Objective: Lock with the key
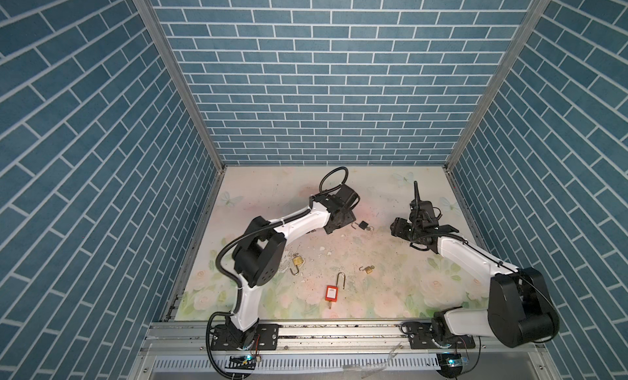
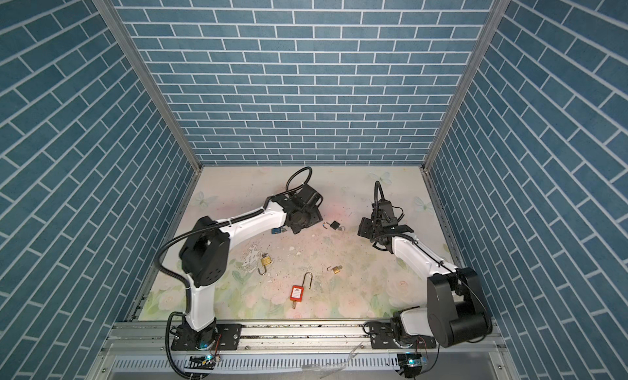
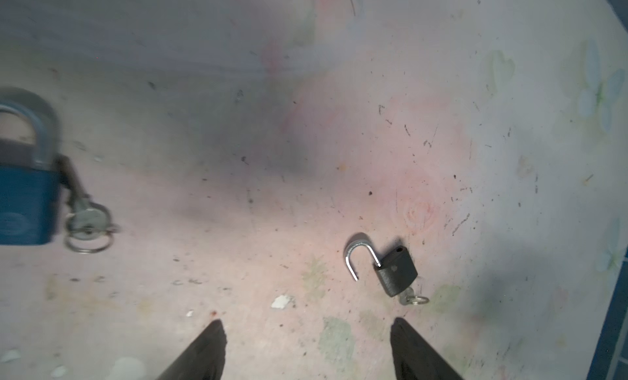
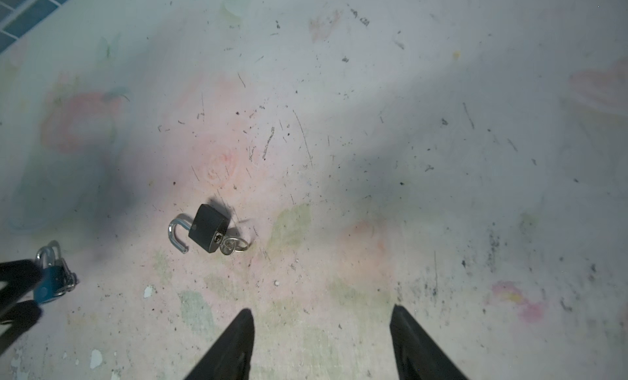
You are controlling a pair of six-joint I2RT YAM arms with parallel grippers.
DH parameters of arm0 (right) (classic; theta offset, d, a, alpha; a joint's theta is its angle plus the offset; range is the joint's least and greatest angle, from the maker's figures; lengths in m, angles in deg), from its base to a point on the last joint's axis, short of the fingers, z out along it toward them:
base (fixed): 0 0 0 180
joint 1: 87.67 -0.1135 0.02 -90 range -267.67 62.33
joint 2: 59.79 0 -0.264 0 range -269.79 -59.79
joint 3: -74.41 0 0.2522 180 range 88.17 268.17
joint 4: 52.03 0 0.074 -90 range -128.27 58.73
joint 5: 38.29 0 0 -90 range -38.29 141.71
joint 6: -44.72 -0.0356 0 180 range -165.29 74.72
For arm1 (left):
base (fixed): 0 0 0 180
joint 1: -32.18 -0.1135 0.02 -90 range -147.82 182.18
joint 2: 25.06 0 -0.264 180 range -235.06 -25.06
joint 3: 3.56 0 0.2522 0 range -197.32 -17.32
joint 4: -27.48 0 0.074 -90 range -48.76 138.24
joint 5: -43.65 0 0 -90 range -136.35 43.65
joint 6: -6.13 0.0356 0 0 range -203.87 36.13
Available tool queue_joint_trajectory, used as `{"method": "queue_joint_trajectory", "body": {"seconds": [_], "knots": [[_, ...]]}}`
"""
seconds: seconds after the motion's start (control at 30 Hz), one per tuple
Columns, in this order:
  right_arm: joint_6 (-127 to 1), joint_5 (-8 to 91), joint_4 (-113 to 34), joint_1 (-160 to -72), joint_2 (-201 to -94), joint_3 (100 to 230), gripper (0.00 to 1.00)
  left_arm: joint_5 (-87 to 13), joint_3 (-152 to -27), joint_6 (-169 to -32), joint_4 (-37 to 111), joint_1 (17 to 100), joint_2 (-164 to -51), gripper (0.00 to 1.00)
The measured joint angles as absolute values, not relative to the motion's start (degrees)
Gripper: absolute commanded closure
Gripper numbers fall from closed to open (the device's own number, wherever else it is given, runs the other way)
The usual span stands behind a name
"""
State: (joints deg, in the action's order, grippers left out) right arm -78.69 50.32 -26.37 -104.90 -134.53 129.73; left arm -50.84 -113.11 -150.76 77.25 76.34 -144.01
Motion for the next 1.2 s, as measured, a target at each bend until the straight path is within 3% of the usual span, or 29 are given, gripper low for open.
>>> {"method": "queue_joint_trajectory", "body": {"seconds": [0.3, 0.47, 0.7, 1.07, 1.2], "knots": [[-81.1, 52.6, -28.0, -104.9, -124.0, 121.2, 0.35, -50.8, -143.8, -160.1, 91.5, 81.5, -163.3, 0.26], [-81.1, 52.3, -29.4, -104.9, -122.1, 119.8, 0.35, -52.6, -155.2, -163.7, 97.2, 81.9, -172.0, 0.36], [-81.1, 51.9, -30.3, -104.9, -122.1, 119.7, 0.36, -55.5, -156.6, -164.8, 98.1, 81.9, -175.0, 0.51], [-81.1, 51.3, -31.8, -104.9, -122.2, 119.7, 0.37, -61.0, -157.4, -163.1, 102.7, 81.7, -175.8, 0.51], [-81.1, 51.1, -32.0, -104.9, -122.2, 119.7, 0.38, -64.2, -151.4, -160.7, 104.3, 81.2, -173.0, 0.51]]}}
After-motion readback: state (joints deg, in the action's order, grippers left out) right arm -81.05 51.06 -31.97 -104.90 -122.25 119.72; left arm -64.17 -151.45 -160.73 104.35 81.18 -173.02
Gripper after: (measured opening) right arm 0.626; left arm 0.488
